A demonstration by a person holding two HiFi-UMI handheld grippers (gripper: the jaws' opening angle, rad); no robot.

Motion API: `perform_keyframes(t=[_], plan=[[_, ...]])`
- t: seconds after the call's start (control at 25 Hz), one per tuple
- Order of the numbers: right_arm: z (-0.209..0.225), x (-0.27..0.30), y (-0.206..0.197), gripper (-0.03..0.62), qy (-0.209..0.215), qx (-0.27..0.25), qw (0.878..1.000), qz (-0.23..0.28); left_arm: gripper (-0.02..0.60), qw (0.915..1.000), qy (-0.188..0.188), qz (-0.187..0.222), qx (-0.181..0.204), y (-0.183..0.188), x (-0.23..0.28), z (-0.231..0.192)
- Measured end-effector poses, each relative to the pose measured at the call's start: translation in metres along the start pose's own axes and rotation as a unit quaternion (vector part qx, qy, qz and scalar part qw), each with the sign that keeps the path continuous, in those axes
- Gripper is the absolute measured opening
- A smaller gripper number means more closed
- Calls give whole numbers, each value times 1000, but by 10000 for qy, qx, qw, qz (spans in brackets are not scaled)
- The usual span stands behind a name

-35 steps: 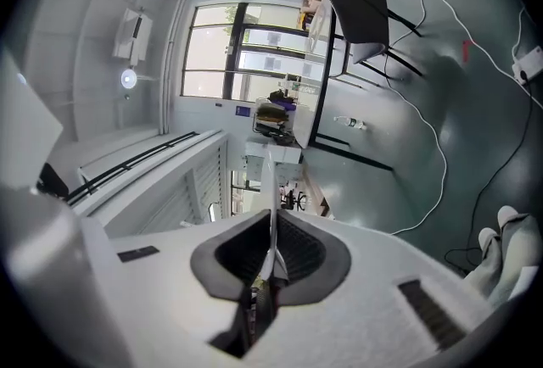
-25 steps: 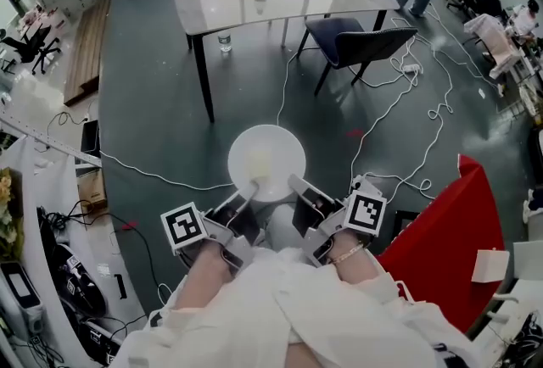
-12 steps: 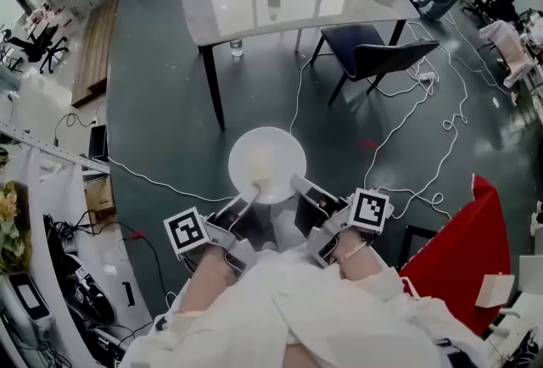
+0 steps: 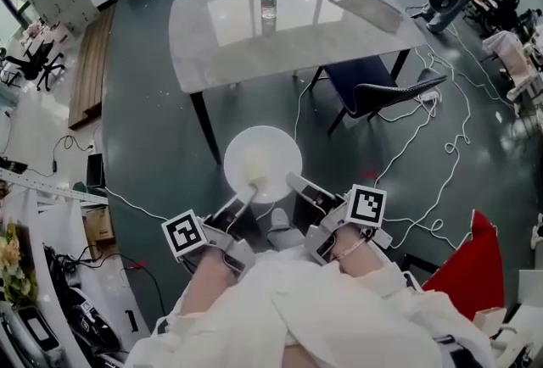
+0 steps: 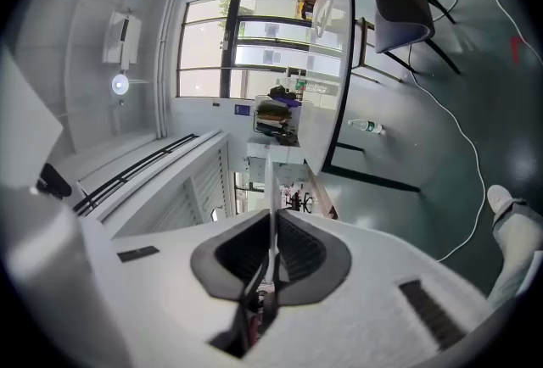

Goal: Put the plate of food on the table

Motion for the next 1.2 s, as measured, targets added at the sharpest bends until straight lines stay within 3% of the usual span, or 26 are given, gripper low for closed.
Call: perform_keyframes(t=[0.2,0.36,0.84,1.2], plan=[[1,21,72,14,36,-167,9998,-35,38,9999,-123,60,39,36,63,7],[4,23,108,14,111,-99,9999,87,37,9998,-155,43,89,48,99,13],[24,35,128,14,250,294,9991,192,37,10000,71,25,-2,65,122,8],[35,71,160,14,148,438,9983,361,37,9999,132,-74,-56,112,150,3]])
Point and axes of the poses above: the fingertips, and each gripper's own axes: x forward along the fingers, z to its right, y out of its top, the point moved 10 cm from there along -x, backward along the fingers, and after that the axes turned 4 degrees about -z, right-handed, at the moved point
